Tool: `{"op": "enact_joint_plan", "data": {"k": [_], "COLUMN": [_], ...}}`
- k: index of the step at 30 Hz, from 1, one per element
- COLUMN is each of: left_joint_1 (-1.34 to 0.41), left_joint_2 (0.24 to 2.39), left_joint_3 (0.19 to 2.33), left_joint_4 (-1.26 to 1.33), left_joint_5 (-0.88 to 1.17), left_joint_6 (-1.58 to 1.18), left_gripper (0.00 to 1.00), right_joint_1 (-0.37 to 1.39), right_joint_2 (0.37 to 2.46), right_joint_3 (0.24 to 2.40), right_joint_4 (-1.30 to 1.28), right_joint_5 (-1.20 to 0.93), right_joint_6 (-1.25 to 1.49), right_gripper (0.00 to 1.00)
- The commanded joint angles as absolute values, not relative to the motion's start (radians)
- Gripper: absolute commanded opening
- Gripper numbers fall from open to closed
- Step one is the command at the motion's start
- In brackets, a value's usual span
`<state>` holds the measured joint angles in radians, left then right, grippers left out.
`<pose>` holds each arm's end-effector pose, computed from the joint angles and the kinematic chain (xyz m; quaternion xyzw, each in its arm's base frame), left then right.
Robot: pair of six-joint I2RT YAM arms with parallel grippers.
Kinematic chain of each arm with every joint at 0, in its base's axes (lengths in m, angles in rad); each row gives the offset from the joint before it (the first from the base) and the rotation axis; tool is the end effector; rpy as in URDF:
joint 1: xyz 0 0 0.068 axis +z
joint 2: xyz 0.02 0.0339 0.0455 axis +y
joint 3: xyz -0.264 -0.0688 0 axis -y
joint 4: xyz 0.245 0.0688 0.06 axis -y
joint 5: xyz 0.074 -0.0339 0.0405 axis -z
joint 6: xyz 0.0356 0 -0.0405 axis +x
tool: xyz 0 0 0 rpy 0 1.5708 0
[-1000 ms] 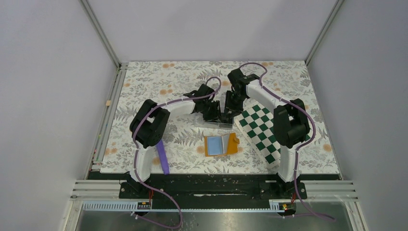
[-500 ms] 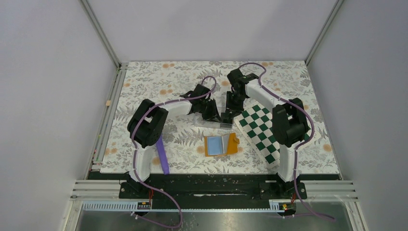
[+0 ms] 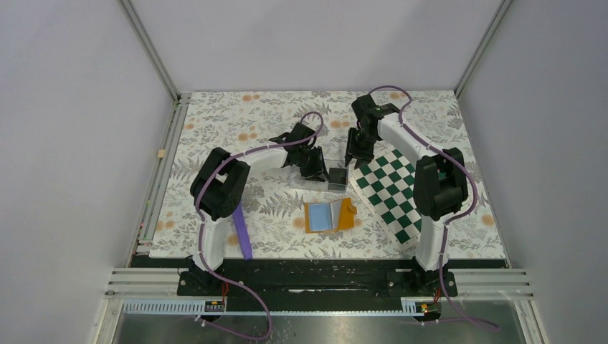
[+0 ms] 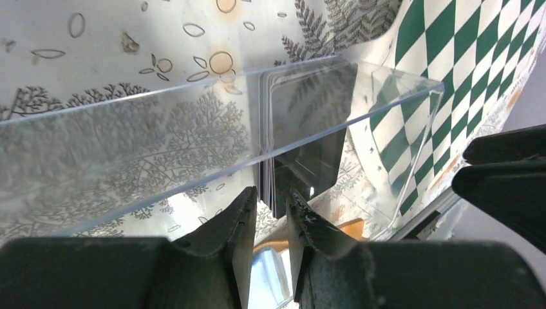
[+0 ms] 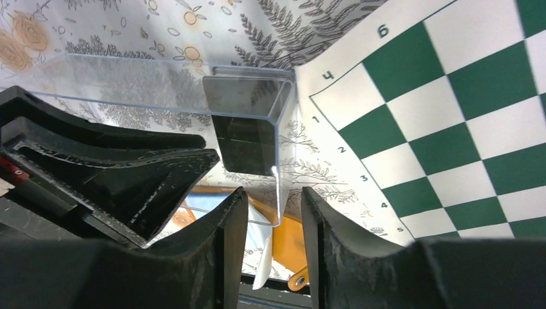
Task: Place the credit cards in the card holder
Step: Pick up the credit card from the storage box.
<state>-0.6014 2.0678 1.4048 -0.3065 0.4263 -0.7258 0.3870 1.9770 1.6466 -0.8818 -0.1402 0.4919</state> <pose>0.3513 -0.2589 0.1543 0.0045 0.9356 -0.3375 0.1036 0.3814 0.1608 0.2310 0.0390 0.9809 0.1381 0.1317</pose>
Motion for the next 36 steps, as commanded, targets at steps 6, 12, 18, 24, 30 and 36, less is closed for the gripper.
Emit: {"op": "enact_joint_plan", "data": {"k": [6,12,18,24,30,36], "left_joint_1": [-0.623,-0.638,-0.648,-0.66,-0.676,-0.689], "left_joint_2": [2.131,2.173,2.166,2.146,2.126,2.115], "left_joint_3": [1.535,1.584,1.608,1.64,1.679,1.707], "left_joint_4": [-0.421,-0.447,-0.473,-0.493,-0.521,-0.552], "left_joint_5": [0.343,0.347,0.322,0.315,0.298,0.271], "left_joint_6": [-0.696,-0.693,-0.681,-0.668,-0.647,-0.629], "left_gripper": [0.19,0.11,0.0,0.0,0.0,0.0], "right_joint_1": [0.376,0.378,0.377,0.377,0.378,0.377], "right_joint_2": [2.003,2.037,2.05,2.049,2.051,2.05], "right_joint_3": [1.644,1.635,1.635,1.631,1.625,1.618], "right_joint_4": [-0.921,-0.917,-0.915,-0.915,-0.912,-0.909], "right_joint_5": [-0.173,-0.219,-0.241,-0.239,-0.241,-0.24], "right_joint_6": [0.461,0.463,0.463,0.461,0.462,0.462], "right_gripper": [0.43,0.33,0.09,0.05,0.04,0.04]}}
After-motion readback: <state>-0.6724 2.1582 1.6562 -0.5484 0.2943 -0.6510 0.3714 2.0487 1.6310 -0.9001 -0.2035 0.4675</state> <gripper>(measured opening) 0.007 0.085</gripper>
